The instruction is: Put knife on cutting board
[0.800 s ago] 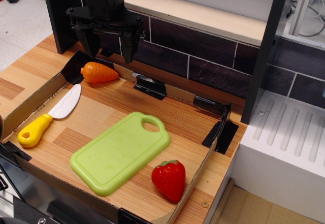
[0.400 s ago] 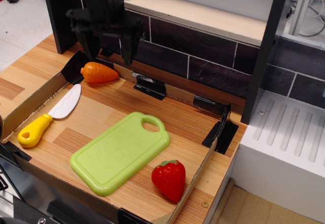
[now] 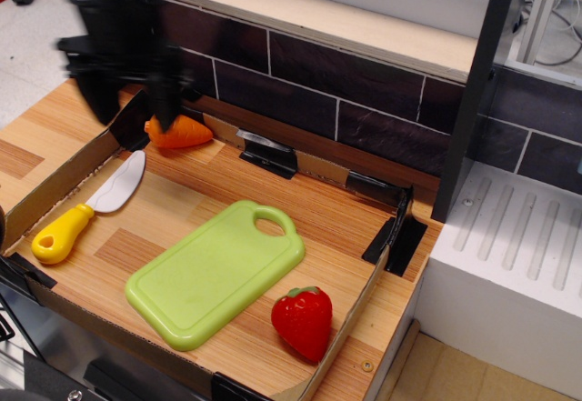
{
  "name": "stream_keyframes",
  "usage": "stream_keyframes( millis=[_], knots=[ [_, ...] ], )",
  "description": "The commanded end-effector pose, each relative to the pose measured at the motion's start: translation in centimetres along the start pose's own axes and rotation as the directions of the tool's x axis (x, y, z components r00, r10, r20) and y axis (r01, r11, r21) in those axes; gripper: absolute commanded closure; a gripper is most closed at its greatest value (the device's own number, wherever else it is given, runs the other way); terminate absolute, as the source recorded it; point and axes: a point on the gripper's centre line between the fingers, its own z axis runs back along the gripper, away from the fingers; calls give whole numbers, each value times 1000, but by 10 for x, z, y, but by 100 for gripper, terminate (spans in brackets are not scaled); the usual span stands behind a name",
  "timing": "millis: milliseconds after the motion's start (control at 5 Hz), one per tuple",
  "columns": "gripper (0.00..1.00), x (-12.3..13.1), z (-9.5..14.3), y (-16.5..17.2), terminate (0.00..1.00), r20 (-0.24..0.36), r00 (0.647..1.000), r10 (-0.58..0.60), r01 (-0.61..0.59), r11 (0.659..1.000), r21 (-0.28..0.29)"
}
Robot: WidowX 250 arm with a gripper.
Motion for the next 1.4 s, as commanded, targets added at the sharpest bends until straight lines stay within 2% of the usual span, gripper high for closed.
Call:
stream_keyframes(
  millis=[0,400,800,1200],
  knots=[
    [0,-16,21,42,0,7,999,-39,39,998,-51],
    [0,-50,8,50,0,-33,995,-99,96,992,-80],
    [0,-72,-7,35,0,-38,986,-160,158,986,-53],
    [0,-69,-31,32,0,-19,987,-159,160,987,14]
  ],
)
